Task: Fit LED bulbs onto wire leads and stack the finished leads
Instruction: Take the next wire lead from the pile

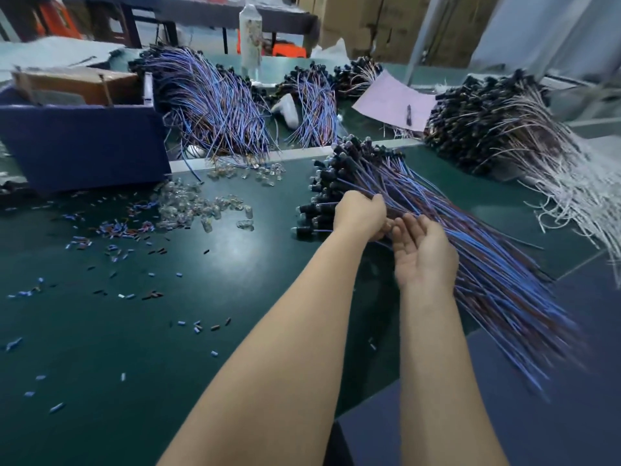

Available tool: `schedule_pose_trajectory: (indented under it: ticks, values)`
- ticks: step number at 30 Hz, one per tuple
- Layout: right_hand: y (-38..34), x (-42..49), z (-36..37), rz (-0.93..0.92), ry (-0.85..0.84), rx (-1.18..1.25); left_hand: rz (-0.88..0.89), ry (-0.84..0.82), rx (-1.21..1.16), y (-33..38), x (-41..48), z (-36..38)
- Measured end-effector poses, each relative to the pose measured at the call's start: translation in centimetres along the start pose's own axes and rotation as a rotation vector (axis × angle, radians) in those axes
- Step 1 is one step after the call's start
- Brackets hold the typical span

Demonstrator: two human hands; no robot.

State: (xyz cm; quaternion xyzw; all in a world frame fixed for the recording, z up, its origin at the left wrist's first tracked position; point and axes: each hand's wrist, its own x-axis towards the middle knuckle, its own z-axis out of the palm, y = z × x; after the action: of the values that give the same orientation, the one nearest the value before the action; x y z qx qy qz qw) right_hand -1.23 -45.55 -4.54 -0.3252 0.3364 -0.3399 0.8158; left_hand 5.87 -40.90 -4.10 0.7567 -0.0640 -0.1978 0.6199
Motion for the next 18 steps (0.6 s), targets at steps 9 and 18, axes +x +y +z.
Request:
schedule_pose_trajectory:
  ticks: [9, 18]
  values:
    - [3.3, -5.4, 6.2, -0.125, -0.322, -0.252, 0.346, 0.299, -0.333, 1.4, -4.1, -8.7]
    - [14.8, -17.3, 13.6, -0.229, -1.066, -0.939, 0.412, 0.984, -0.711, -1.0, -11.1, -25.7]
